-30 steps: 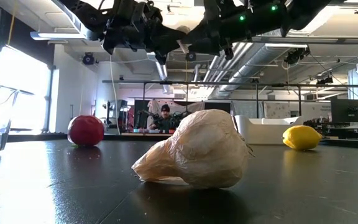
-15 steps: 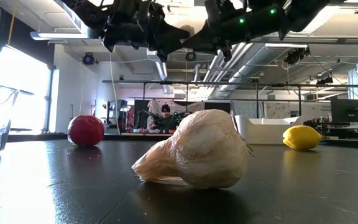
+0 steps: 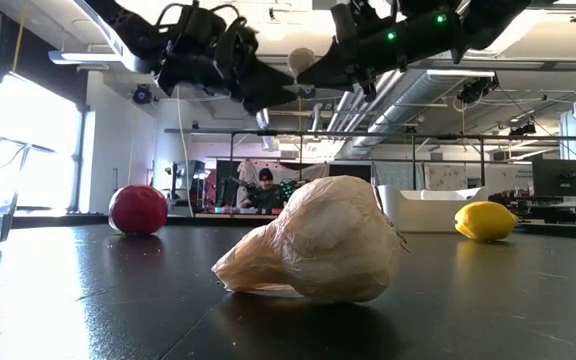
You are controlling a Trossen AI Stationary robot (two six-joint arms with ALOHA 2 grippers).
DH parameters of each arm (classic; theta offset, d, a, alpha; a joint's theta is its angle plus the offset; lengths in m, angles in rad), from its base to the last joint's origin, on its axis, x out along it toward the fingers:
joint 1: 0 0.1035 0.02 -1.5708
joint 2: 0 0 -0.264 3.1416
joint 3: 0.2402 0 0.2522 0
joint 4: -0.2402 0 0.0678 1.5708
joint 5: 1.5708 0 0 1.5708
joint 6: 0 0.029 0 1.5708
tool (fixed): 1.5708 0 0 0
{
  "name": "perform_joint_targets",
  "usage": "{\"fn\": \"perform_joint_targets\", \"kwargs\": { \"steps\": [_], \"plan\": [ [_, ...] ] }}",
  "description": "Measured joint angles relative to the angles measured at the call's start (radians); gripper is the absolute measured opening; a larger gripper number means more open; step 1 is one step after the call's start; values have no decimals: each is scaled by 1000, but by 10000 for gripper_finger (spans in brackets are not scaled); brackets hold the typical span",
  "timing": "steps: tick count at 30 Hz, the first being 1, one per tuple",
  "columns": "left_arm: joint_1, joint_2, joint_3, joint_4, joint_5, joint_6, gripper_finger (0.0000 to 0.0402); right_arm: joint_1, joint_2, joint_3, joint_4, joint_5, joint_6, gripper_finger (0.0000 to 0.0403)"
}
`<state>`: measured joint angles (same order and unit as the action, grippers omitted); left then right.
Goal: Sort produce into baskets
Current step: Put the garlic into the white bin
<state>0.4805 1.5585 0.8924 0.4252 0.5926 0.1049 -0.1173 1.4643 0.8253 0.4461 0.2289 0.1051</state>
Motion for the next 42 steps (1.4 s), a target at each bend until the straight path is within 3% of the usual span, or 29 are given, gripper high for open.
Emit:
{"fn": "perform_joint_targets", "kwargs": {
  "steps": [5, 8, 14, 17, 26, 35, 38, 42],
  "plan": [
    [27, -1, -65, 56, 4, -23, 243, -17, -70, 0, -117, 75, 22, 3],
    [31, -1, -98, 76, 5, -25, 243, -61, -137, 0, -284, 125, 83, 3],
    [31, -1, -146, 108, 9, -49, 243, -226, -219, 0, -744, 143, 226, 3],
    [30, -1, -154, 108, 9, -49, 243, -331, -214, 0, -882, 129, 280, 3],
    [30, -1, -160, 120, 9, -64, 243, -544, -139, 0, -876, -29, 360, 6],
    [30, -1, -160, 119, 9, -67, 243, -578, -77, 0, -817, -87, 306, 13],
    [30, -1, -160, 119, 9, -67, 243, -578, -77, 0, -816, -81, 297, 40],
    [30, -1, -160, 119, 10, -67, 243, -578, -77, 0, -816, -80, 295, 107]
  ]
}}
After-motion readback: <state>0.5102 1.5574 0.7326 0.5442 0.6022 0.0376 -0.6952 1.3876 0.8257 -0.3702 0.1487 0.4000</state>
